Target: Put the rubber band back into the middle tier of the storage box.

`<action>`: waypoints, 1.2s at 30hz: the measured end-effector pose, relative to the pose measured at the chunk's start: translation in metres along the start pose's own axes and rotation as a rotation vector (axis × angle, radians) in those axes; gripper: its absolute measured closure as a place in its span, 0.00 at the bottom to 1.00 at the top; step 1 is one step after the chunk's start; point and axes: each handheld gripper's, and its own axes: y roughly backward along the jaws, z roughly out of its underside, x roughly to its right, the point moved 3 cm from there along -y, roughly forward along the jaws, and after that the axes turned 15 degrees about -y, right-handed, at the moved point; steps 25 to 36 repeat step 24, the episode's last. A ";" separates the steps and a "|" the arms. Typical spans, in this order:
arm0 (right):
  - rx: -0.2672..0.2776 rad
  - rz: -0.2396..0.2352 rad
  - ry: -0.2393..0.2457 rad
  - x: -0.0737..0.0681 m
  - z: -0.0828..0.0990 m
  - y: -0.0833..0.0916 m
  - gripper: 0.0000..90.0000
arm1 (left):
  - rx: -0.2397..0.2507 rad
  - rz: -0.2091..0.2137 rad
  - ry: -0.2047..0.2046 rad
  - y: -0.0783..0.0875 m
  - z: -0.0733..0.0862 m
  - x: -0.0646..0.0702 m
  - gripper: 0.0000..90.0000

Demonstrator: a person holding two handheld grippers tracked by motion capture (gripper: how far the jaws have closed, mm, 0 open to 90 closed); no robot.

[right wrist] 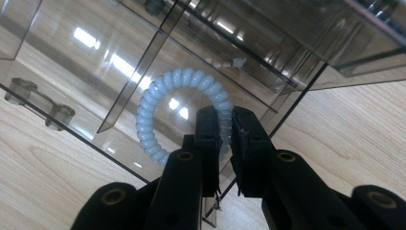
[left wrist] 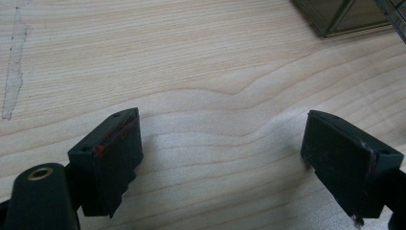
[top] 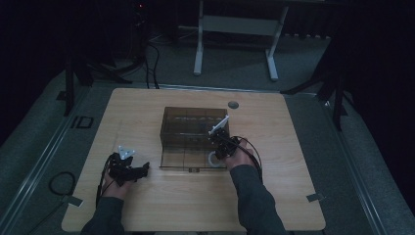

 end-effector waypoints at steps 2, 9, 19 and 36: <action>-0.005 0.000 0.005 -0.001 0.001 0.000 0.88 | 0.000 -0.001 -0.001 0.000 0.000 0.000 0.16; 0.036 -0.006 0.006 -0.003 0.002 0.010 0.83 | 0.002 -0.001 0.002 0.000 0.000 0.000 0.16; 0.088 -0.021 -0.008 0.003 0.012 0.030 0.80 | 0.004 -0.002 0.003 0.000 0.000 0.000 0.16; 0.120 -0.035 -0.057 0.016 0.021 0.032 0.75 | 0.000 -0.001 -0.003 0.000 0.000 0.000 0.16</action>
